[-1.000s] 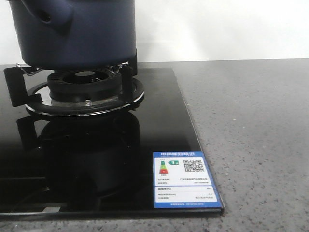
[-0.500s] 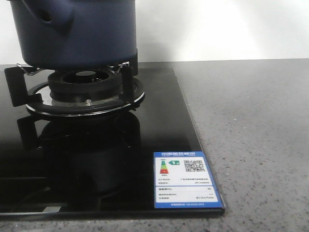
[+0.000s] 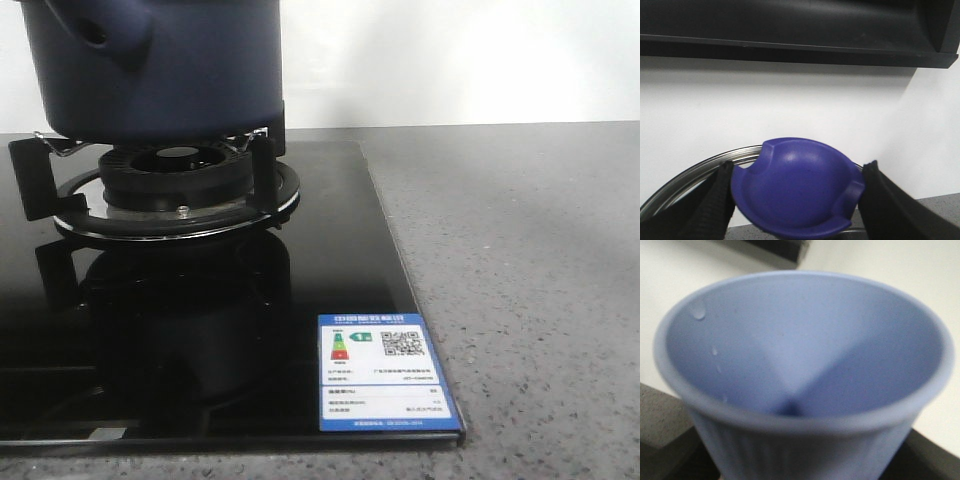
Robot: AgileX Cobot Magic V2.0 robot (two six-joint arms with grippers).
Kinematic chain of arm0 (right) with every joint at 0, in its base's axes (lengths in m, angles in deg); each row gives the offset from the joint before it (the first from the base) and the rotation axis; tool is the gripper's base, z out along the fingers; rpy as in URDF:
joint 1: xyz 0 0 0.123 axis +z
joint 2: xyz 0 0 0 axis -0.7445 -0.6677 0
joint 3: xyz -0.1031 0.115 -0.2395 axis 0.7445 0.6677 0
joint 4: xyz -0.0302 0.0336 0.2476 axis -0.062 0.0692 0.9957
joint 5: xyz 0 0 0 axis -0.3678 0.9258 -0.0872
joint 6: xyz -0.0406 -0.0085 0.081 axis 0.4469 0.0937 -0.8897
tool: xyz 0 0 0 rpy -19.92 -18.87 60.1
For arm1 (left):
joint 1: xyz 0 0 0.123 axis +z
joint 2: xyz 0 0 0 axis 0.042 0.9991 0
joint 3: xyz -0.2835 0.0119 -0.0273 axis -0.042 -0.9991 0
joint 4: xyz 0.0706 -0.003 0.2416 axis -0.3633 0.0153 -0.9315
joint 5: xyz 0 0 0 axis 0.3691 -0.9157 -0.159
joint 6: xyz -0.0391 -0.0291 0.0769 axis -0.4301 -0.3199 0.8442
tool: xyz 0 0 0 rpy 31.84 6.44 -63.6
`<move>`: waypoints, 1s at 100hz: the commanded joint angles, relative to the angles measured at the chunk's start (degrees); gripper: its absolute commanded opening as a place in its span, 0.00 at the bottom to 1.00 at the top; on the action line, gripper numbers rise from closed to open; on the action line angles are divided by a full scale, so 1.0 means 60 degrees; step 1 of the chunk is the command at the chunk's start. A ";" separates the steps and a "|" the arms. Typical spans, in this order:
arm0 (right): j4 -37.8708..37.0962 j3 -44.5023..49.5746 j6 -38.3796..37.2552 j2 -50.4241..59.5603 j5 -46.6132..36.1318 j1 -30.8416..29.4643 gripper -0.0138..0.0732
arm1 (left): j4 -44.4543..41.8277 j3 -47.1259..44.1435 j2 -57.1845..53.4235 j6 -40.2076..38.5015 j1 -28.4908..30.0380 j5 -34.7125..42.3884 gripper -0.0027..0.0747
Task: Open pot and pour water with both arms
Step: 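Carry the empty cup back beside the stove with the right gripper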
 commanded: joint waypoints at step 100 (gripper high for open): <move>0.1415 0.2696 0.1153 -0.0635 -0.9198 -0.5430 0.56 | -0.0087 0.0355 -0.0177 0.0035 0.0017 0.0859 0.52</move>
